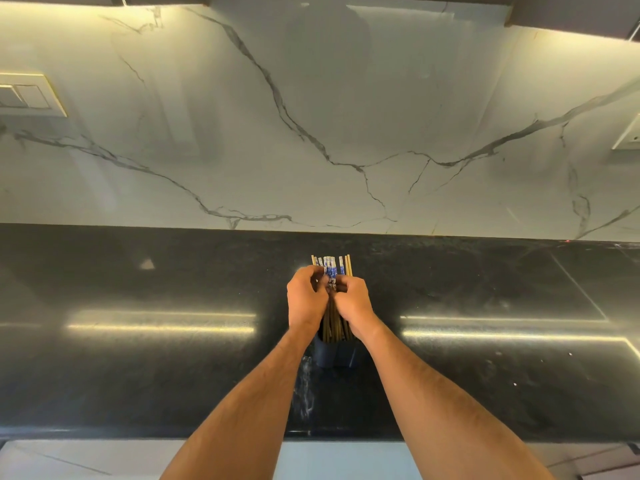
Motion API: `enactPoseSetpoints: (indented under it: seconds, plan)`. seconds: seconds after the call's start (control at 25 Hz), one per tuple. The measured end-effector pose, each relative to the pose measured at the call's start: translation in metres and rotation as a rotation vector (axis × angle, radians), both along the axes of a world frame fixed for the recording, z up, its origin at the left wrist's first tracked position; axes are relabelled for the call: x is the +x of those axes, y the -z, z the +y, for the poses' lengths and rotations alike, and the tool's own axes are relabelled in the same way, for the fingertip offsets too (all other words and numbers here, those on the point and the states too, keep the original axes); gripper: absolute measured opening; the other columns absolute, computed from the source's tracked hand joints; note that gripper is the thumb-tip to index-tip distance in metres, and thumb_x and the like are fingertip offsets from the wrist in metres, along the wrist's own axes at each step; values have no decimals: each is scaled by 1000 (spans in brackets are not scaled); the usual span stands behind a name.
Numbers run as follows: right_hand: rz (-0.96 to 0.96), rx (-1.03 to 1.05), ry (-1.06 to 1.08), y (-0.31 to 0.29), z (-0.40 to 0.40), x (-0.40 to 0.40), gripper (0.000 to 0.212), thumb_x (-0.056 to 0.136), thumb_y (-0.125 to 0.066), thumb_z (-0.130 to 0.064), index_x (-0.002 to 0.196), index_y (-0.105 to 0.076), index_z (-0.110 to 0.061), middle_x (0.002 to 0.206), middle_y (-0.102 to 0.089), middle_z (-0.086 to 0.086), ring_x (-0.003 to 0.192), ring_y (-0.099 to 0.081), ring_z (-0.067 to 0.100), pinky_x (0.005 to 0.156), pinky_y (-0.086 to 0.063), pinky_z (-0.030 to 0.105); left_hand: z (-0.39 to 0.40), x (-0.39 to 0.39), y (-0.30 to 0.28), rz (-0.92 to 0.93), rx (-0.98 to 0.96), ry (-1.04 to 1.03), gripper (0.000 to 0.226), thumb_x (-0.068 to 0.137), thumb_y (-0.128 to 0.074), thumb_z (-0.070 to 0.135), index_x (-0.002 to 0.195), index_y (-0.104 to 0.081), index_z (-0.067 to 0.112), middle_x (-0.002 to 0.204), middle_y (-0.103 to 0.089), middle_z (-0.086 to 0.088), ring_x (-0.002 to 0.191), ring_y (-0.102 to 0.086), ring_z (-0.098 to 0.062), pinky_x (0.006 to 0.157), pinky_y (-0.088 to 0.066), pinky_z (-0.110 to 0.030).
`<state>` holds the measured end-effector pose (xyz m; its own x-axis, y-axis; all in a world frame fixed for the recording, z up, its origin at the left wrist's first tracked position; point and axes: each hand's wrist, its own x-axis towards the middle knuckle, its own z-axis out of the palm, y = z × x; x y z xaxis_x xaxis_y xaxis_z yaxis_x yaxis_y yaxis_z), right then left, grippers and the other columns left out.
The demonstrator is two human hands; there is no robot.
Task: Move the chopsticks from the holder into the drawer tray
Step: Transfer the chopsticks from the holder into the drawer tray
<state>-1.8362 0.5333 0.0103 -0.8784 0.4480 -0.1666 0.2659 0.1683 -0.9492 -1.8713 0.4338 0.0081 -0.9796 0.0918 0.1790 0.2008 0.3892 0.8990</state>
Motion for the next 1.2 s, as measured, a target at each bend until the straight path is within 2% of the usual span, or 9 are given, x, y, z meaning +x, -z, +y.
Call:
enactPoseSetpoints:
  seconds: [0.16, 0.48, 0.64, 0.72, 0.84, 0.92, 1.0, 1.08, 1.2]
  plan:
    - [25, 17, 34, -2, -1, 1, 27, 97, -64, -4, 121, -71, -14, 107, -74, 3, 102, -71, 15, 96, -59, 42, 0, 4, -3, 21, -12, 4, 23, 94, -69, 10, 115, -69, 18, 101, -62, 12, 88, -61, 6, 70, -45, -3]
    - [73, -42, 36, -8, -2, 7, 21, 99, -61, -5, 112, -72, -15, 100, -75, 8, 95, -73, 20, 88, -62, 43, 0, 9, -15, 25, 22, -10, 20, 92, -71, 12, 112, -70, 14, 104, -65, 3, 88, -64, -4, 78, -51, -11]
    - [132, 12, 41, -14, -1, 9, 14, 98, -67, -15, 110, -73, -17, 93, -76, 1, 89, -75, 13, 72, -59, 25, -2, 10, -19, -10, 63, -23, 21, 92, -72, 14, 113, -69, 13, 102, -66, 4, 89, -66, -5, 82, -56, -18]
    - [179, 55, 68, -22, 0, 9, 16, 96, -70, -19, 111, -74, -16, 91, -76, -4, 85, -74, 8, 72, -58, 22, -5, 12, -20, -71, 133, -6, 22, 94, -69, 13, 116, -67, 13, 99, -69, 6, 89, -67, -2, 84, -59, -22]
    - [284, 61, 111, -41, 4, 9, 16, 96, -68, -10, 110, -74, -16, 88, -77, -7, 83, -75, 5, 74, -60, 20, -7, 15, -24, -112, 163, 120, 20, 97, -66, 17, 116, -68, 10, 97, -74, 1, 90, -71, -7, 82, -59, -25]
    - [355, -53, 112, -56, 6, 11, 15, 98, -64, -6, 106, -74, -14, 87, -79, 0, 82, -78, 13, 73, -63, 27, -6, 20, -31, -109, 136, 243, 15, 99, -63, 16, 109, -69, 7, 92, -75, -4, 85, -72, -10, 77, -58, -26]
    - [404, -144, 100, -71, 8, 14, 15, 99, -62, -4, 108, -72, -10, 90, -80, 5, 83, -79, 20, 74, -66, 37, -4, 26, -41, -99, 119, 329, 11, 100, -60, 9, 94, -69, 6, 76, -73, 4, 67, -69, 0, 63, -52, -14]
    - [428, -151, 74, -85, 10, 20, 16, 99, -61, -3, 111, -71, -8, 91, -80, 6, 84, -79, 22, 77, -66, 44, -1, 32, -51, -111, 124, 369, 15, 100, -57, 3, 89, -68, 1, 68, -70, 7, 58, -67, 3, 55, -49, -10]
    - [471, -162, 11, -102, 14, 37, 22, 99, -59, 1, 119, -66, -6, 96, -79, 10, 87, -79, 27, 81, -64, 54, -1, 42, -65, -122, 146, 396, 16, 101, -55, 2, 96, -67, -8, 76, -74, -7, 65, -72, -5, 63, -56, -16]
